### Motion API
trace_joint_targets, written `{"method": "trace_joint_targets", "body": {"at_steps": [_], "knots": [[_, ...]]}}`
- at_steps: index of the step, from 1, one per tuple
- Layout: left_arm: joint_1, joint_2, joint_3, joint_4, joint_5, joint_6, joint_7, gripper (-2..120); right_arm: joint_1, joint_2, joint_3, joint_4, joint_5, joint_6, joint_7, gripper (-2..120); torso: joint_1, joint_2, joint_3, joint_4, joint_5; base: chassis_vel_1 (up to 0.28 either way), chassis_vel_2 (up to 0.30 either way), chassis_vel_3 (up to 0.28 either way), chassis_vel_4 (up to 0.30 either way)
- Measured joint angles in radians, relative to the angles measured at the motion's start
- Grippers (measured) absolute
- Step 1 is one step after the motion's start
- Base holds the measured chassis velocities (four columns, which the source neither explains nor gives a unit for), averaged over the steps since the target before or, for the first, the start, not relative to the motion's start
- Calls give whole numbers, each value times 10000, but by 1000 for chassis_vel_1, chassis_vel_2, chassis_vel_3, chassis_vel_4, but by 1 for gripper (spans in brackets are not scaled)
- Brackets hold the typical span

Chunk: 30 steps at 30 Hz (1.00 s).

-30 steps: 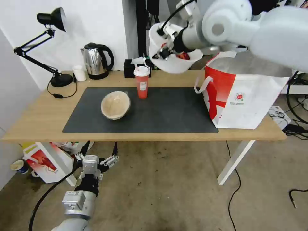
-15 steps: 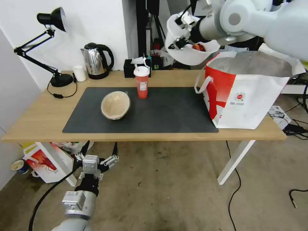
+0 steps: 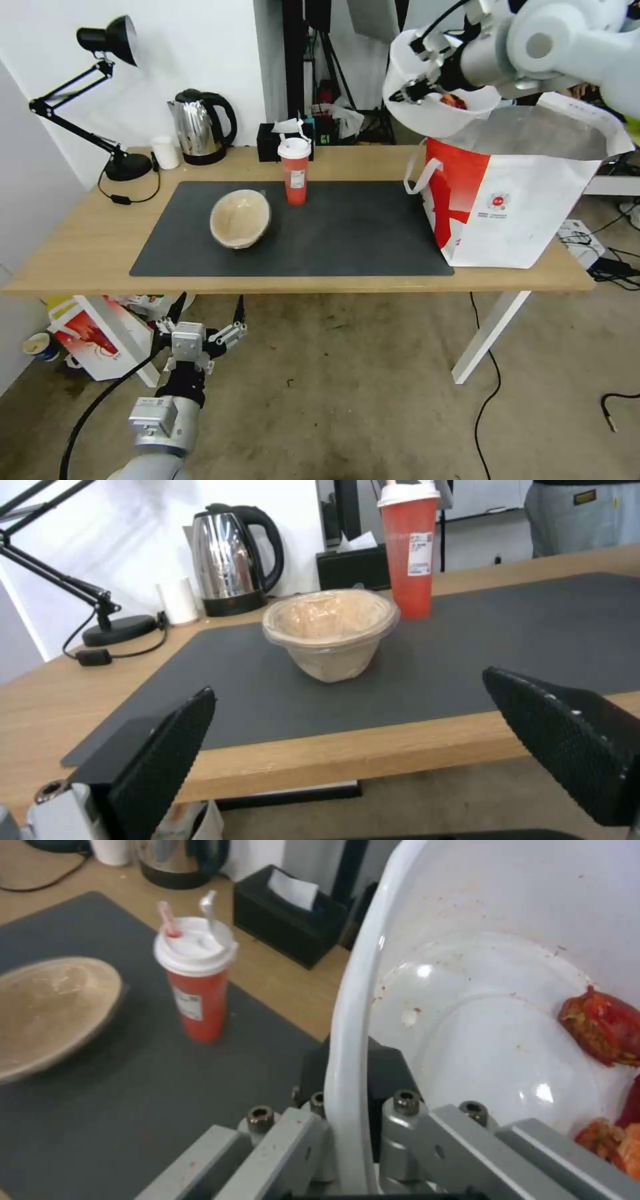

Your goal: Pick up the trash from the table and place it into the takeout bag.

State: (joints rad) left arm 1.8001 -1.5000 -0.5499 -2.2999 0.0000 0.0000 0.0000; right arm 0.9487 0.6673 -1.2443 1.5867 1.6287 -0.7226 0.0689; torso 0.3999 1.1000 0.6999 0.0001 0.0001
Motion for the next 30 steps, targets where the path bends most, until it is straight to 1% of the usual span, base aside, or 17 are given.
{"method": "trace_joint_targets", "body": {"at_steps": [12, 14, 17, 19, 21, 30], "knots": [[0, 0, -1, 0, 0, 0, 0, 100, 13, -1078, -179, -37, -471, -2, -244, 0, 0, 0, 0, -1, -3, 0, 0, 0, 0], [0, 0, -1, 0, 0, 0, 0, 100, -53, -1158, -169, -26, -511, -2, -253, 0, 0, 0, 0, -1, -1, 0, 0, 0, 0], [-1, 0, -1, 0, 0, 0, 0, 100, -439, -1458, 35, -36, -757, -2, -333, 0, 1, 0, 1, -2, 2, 0, 0, 0, 0], [0, 0, 0, 0, 0, 0, 0, 100, -523, -1503, 97, -49, -799, -2, -347, 0, 0, 0, 0, -1, 1, 0, 0, 0, 0], [1, 0, -1, 0, 0, 0, 0, 100, -971, -1663, 391, -115, -968, -2, -412, 0, 0, 0, 0, -1, 0, 0, 0, 0, 0], [0, 0, 0, 0, 0, 0, 0, 100, -2069, -1886, 1219, -255, -1344, -2, -501, 0, 0, 1, 0, -1, -1, 0, 0, 0, 0]]}}
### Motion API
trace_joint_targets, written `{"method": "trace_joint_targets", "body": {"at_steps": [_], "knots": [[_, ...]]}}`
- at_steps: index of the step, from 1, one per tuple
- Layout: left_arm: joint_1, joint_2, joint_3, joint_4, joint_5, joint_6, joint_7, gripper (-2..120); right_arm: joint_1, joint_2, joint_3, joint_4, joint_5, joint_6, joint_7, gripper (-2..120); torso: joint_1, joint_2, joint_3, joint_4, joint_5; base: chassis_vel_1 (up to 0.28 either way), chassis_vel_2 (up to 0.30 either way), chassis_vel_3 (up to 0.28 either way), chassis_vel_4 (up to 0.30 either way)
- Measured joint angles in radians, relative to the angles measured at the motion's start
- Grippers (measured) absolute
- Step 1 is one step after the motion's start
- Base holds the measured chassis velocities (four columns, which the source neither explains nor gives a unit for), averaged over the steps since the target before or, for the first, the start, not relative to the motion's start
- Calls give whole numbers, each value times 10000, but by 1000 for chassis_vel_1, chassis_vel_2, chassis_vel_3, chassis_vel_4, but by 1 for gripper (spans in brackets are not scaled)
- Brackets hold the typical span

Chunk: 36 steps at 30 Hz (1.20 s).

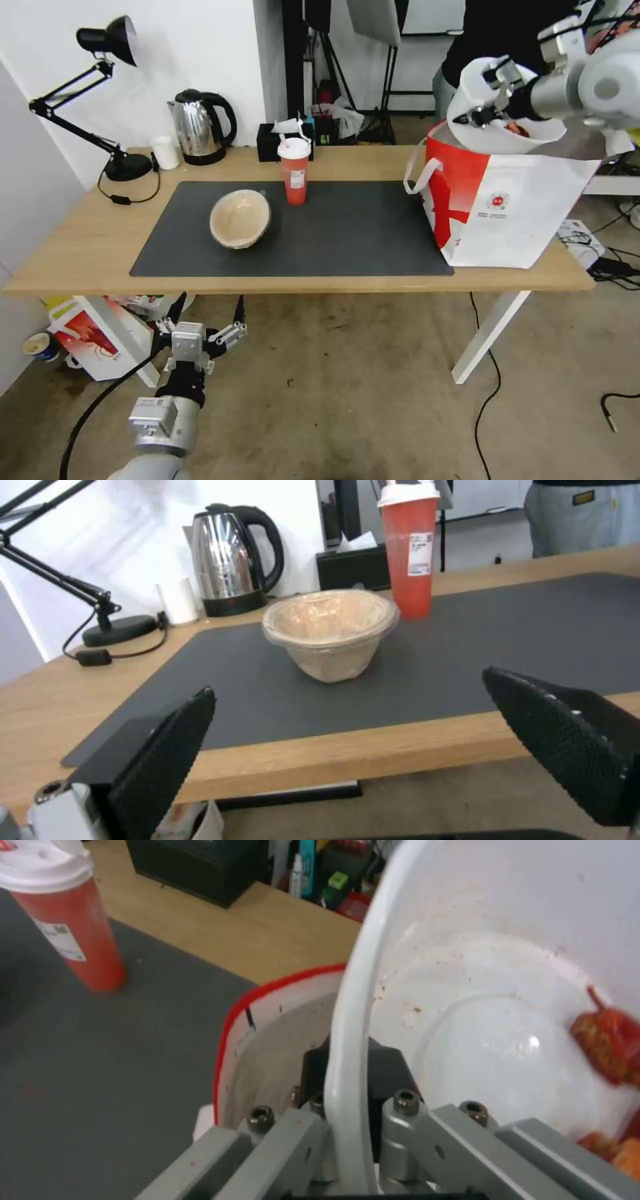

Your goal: Pick up the trash from the table and place it into the takeout bag.

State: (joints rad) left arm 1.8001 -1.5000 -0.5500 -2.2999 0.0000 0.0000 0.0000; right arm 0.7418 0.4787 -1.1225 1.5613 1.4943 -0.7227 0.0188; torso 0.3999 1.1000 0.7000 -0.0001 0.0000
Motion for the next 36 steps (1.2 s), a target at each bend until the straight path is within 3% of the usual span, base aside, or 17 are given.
{"method": "trace_joint_targets", "body": {"at_steps": [24, 36], "knots": [[0, 0, 0, 0, 0, 0, 0, 100, -1693, -116, 1416, 90, -266, 16, -244, 0, 1, -1, 0, 1, 0, 0, 0, 0, 0], [0, 0, 0, 0, 0, 0, 0, 100, -1510, -132, 1565, 287, -256, 21, -218, 39, 0, 0, 0, 1, -1, 0, 0, 0, 0]]}}
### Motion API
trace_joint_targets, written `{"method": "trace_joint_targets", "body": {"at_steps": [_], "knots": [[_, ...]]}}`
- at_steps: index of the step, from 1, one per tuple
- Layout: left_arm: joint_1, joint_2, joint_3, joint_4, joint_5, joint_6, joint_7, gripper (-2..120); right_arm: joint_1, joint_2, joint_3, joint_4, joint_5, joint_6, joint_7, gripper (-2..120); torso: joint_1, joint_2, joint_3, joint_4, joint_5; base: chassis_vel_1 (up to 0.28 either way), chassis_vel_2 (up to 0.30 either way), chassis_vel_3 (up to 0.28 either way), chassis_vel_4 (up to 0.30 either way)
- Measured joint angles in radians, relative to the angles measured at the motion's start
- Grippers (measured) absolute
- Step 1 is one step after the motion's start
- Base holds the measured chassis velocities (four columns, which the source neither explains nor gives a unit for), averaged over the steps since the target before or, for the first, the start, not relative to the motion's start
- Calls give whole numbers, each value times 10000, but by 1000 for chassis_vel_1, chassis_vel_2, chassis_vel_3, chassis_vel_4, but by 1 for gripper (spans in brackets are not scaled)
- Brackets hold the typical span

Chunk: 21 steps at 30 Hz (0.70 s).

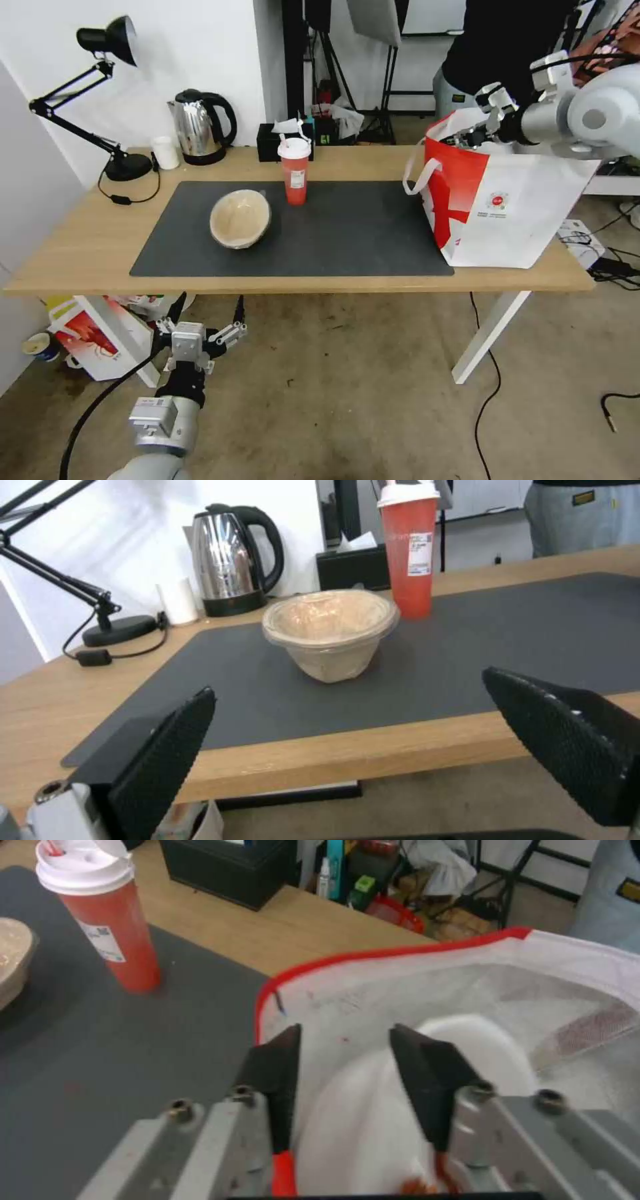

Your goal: Pick up the trash from the table and place it into the takeout bag.

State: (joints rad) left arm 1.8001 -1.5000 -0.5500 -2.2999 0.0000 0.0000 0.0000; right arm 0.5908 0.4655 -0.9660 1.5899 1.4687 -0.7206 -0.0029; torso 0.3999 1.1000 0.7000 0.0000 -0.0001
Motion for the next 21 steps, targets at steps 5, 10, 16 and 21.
{"method": "trace_joint_targets", "body": {"at_steps": [5, 10, 16, 21], "knots": [[0, 0, 0, 1, 0, 0, 0, 100, 177, 23, -167, 5, -11, 0, 60, 59, 1, 0, 0, 0, 0, 0, 0, 0, 0], [0, 0, 0, 0, 0, 0, 0, 100, 244, 16, -224, 19, -108, 0, 113, 78, 0, 0, 0, 0, 0, 0, 0, 0, 0], [0, 0, 0, 0, 0, 0, 0, 100, 137, 13, 120, 51, -142, 0, 158, 98, 1, 0, 0, 0, 0, 0, 0, 0, 0], [0, 0, 0, 0, 0, 0, 0, 100, -341, -33, 1117, 243, -105, 2, 377, 100, 0, 0, -1, 0, -1, 0, 0, 0, 0]]}}
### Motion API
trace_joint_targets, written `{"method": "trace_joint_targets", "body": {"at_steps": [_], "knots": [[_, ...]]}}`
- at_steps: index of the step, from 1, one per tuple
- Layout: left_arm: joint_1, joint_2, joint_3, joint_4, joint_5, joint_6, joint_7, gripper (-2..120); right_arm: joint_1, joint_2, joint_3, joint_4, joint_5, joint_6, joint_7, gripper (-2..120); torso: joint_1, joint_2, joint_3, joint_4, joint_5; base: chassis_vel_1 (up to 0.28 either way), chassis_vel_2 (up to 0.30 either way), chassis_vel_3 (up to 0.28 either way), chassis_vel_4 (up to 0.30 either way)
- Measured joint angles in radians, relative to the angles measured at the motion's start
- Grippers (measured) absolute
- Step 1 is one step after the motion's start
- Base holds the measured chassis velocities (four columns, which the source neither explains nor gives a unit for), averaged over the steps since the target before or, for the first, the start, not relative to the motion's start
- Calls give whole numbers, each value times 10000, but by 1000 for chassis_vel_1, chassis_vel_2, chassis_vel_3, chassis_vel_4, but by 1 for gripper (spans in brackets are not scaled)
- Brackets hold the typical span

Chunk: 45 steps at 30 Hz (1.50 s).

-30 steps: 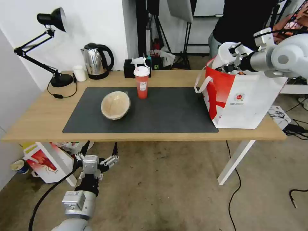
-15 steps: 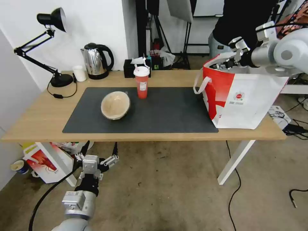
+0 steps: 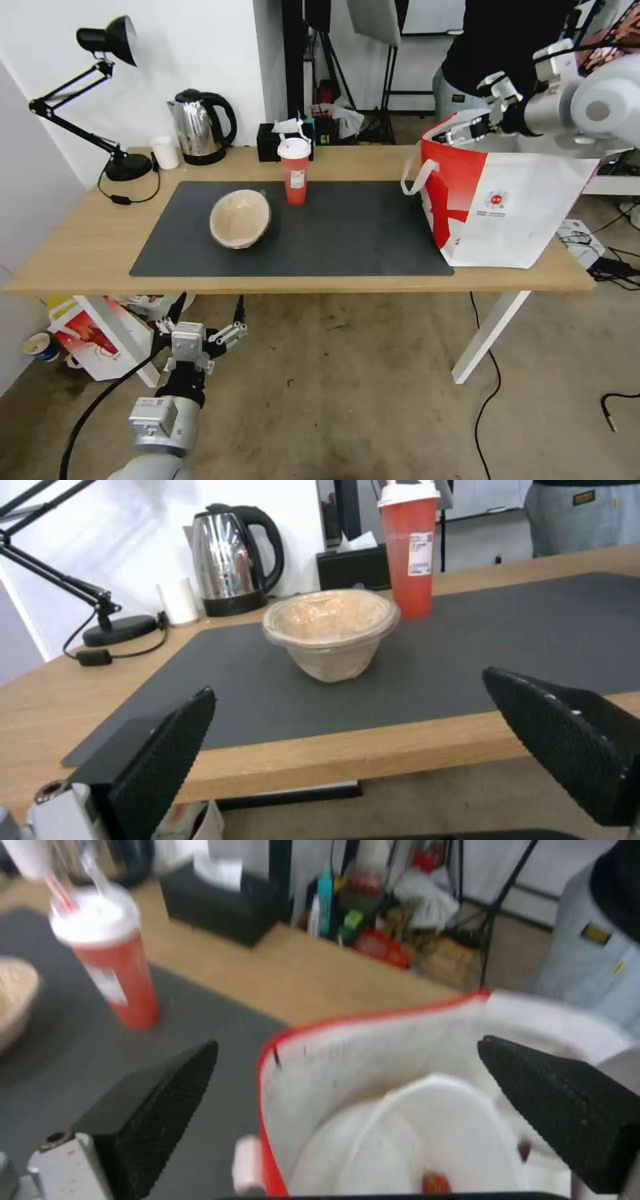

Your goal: Pick up the trash from the table and place it into the takeout bag.

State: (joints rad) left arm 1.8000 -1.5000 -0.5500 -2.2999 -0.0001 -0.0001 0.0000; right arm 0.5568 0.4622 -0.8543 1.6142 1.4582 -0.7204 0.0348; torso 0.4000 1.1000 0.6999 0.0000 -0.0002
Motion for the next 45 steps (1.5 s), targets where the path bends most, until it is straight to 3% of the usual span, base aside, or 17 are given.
{"method": "trace_joint_targets", "body": {"at_steps": [2, 7, 9, 11, 17, 18, 19, 21, 29, 31, 33, 34, 36, 37, 38, 42, 45], "knots": [[0, 0, 0, 0, 0, 0, 0, 100, -469, -100, 1003, 306, 56, 64, 222, 100, 0, -1, 0, 1, 4, 0, 0, 0, 0], [0, 0, 0, 1, 0, 0, 0, 100, -1097, -362, 1975, 822, 30, 443, 503, 100, 0, 0, 0, -2, 3, 0, 0, 0, 0], [0, 0, 0, 0, 0, 0, 0, 100, -1815, -563, 2842, 1135, 14, 818, 729, 100, 0, 0, 0, -1, 5, 0, 0, 0, 0], [0, 0, 0, 0, 0, 0, 0, 100, -1898, -591, 2938, 1169, 12, 900, 753, 100, 0, 0, 1, -1, 5, 0, 0, 0, 0], [0, 0, 0, 0, 0, 0, 0, 100, -3051, -852, 4431, 1553, -35, 2756, 849, 100, 1, 0, 1, 1, 8, 0, 0, 0, 0], [0, 0, 0, 0, 0, 0, 0, 100, -3473, -862, 4951, 1794, -31, 3261, 956, 100, 0, 1, -1, -2, -7, 0, 0, 0, 0], [0, 0, 0, 0, 0, 0, 0, 100, -3473, -862, 4951, 1794, -31, 3261, 956, 100, 0, 1, -1, -2, -7, 0, 0, 0, 0], [0, 0, 0, 0, 0, 0, 0, 100, -4485, -837, 5916, 2418, -29, 3894, 1466, 100, 0, 0, 0, 1, 6, 0, 0, 0, 0], [-1, 0, 0, 0, 0, 0, 0, 100, -6632, -885, 7400, 4407, -666, 5565, 2897, 100, 0, 0, 0, 2, -2, 0, 0, 0, 0], [0, 0, -2, 0, 0, 1, -1, 100, -7648, -1039, 8204, 5431, -1412, 6332, 3748, 100, 0, 0, 0, 1, 3, 0, 0, 0, 0], [0, 0, 0, 0, 0, 1, -1, 100, -8046, -1085, 8493, 5700, -1752, 6560, 3975, 100, 0, 1, -1, 0, -3, 0, 0, 0, 0], [0, 0, 0, 0, 0, 1, -1, 100, -8623, -1040, 8754, 5979, -2407, 6847, 4228, 100, -3, 2, -2, -11, -6, 0, 0, 0, 0], [1, 0, -2, 0, 0, 1, -3, 100, -9636, -680, 9486, 6287, -3693, 7323, 4494, 100, 0, 0, 2, 5, 15, 0, 0, 0, 0], [1, 0, -2, 0, 0, 1, -3, 100, -9636, -680, 9486, 6287, -3693, 7323, 4494, 100, 0, 0, 2, 5, 15, 0, 0, 0, 0], [-2, 0, 1, 0, 0, 0, 0, 100, -10495, -472, 10172, 6493, -4259, 7542, 4551, 100, 0, 0, 0, 5, -9, 0, 0, 0, 0], [0, 0, 1, 0, 0, 1, -1, 100, -12878, 149, 11429, 6863, -5665, 7961, 4575, 100, 0, 0, 1, -1, 16, 0, 0, 0, 0], [0, 0, 2, 0, 0, 1, 1, 100, -14107, 650, 12015, 7119, -6646, 8217, 4679, 100, -1, 1, 0, -3, -3, 0, 0, 0, 0]]}}
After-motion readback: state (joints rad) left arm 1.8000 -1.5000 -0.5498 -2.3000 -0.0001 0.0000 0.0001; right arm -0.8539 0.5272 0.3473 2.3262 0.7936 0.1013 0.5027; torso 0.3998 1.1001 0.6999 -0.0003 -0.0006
